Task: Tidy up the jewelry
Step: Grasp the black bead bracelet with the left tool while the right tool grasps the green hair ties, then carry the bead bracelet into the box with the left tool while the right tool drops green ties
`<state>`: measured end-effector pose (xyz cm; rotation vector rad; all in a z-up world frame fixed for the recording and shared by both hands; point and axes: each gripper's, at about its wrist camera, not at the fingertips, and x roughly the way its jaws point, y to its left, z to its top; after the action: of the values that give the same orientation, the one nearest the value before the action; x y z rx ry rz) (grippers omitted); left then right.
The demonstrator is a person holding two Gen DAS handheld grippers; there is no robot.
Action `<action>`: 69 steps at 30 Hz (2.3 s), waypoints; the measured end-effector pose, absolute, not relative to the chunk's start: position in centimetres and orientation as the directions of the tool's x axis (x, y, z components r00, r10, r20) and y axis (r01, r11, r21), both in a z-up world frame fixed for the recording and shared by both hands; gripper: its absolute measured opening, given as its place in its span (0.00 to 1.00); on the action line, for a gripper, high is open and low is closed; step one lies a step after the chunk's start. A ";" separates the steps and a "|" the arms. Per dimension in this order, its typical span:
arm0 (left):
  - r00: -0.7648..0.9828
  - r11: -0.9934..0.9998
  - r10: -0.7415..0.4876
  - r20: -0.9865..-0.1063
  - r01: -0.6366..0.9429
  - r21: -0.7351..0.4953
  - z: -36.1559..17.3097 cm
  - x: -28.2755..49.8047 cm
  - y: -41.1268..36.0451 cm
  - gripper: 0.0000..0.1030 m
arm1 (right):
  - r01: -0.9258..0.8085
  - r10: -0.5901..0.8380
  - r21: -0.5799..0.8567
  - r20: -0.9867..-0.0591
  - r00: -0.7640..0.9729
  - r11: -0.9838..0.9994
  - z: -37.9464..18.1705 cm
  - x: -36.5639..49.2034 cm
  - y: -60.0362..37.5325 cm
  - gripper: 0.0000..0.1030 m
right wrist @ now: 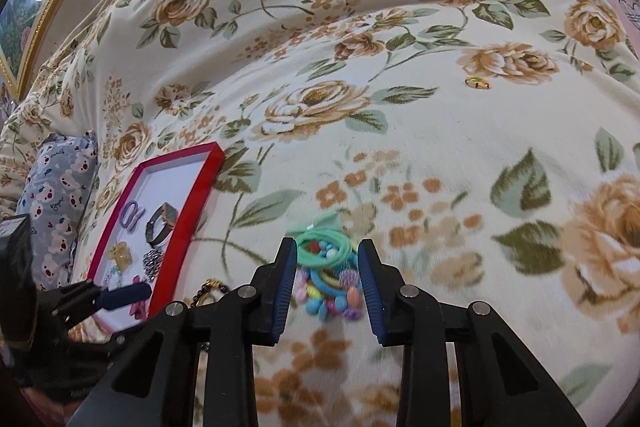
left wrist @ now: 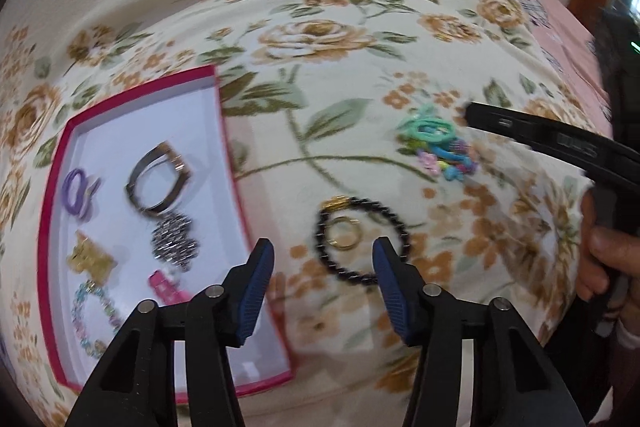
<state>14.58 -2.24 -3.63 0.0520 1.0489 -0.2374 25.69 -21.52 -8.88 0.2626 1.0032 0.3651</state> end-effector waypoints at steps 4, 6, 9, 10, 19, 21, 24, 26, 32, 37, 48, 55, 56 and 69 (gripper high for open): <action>0.452 0.948 -0.219 -0.864 0.307 -0.080 -4.2 14.4 -4.3 0.48 | -0.174 0.408 0.371 -0.784 0.468 0.912 -9.9 26.4 -21.1 0.31; 0.427 0.936 -0.228 -0.875 0.343 -0.077 -5.1 14.6 -5.2 0.48 | -0.171 0.401 0.365 -0.793 0.458 0.915 -10.5 26.7 -20.9 0.28; 0.383 0.929 -0.223 -0.897 0.361 -0.077 -6.6 15.2 -6.1 0.48 | -0.169 0.397 0.360 -0.803 0.444 0.918 -11.1 27.0 -20.7 0.16; 0.369 0.928 -0.226 -0.902 0.362 -0.085 -7.1 15.4 -6.2 0.42 | -0.168 0.393 0.356 -0.806 0.443 0.919 -11.3 27.0 -20.8 0.10; 0.390 0.935 -0.275 -0.879 0.322 -0.149 -6.8 16.3 -4.4 0.06 | -0.186 0.398 0.352 -0.785 0.476 0.917 -9.9 26.1 -21.2 0.05; 0.407 0.938 -0.276 -0.870 0.311 -0.152 -6.3 15.7 -4.0 0.06 | -0.191 0.409 0.363 -0.773 0.484 0.912 -9.2 25.7 -21.3 0.05; 0.440 0.939 -0.292 -0.849 0.298 -0.168 -5.1 15.0 -3.3 0.06 | -0.196 0.420 0.374 -0.761 0.495 0.907 -8.3 24.9 -21.4 0.05; 0.466 0.941 -0.299 -0.832 0.286 -0.178 -4.0 14.6 -2.7 0.06 | -0.198 0.431 0.386 -0.754 0.496 0.901 -7.9 24.4 -21.6 0.05; 0.519 0.947 -0.307 -0.798 0.252 -0.201 -1.6 13.1 -0.9 0.06 | -0.216 0.452 0.399 -0.742 0.496 0.891 -6.8 22.9 -21.0 0.05; 0.553 0.948 -0.313 -0.772 0.232 -0.217 0.1 11.8 0.7 0.06 | -0.237 0.471 0.408 -0.733 0.491 0.882 -6.0 22.0 -20.3 0.05; 0.599 0.956 -0.293 -0.745 0.162 -0.246 1.9 9.2 4.5 0.06 | -0.252 0.509 0.443 -0.729 0.457 0.860 -5.9 20.1 -19.2 0.05; 0.607 0.954 -0.291 -0.739 0.132 -0.268 2.3 8.5 6.0 0.06 | -0.228 0.484 0.427 -0.761 0.432 0.875 -7.4 19.1 -19.4 0.05; 0.607 0.954 -0.291 -0.739 0.130 -0.269 2.3 8.5 6.1 0.06 | -0.224 0.471 0.414 -0.770 0.430 0.882 -7.7 19.0 -19.5 0.05; 0.607 0.952 -0.293 -0.739 0.119 -0.281 2.3 8.1 6.9 0.06 | -0.214 0.414 0.356 -0.815 0.405 0.910 -9.2 17.5 -19.9 0.10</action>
<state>8.09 6.94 2.35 -0.2116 0.8890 -0.2403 17.48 -19.85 -9.25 0.2073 1.0854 0.3998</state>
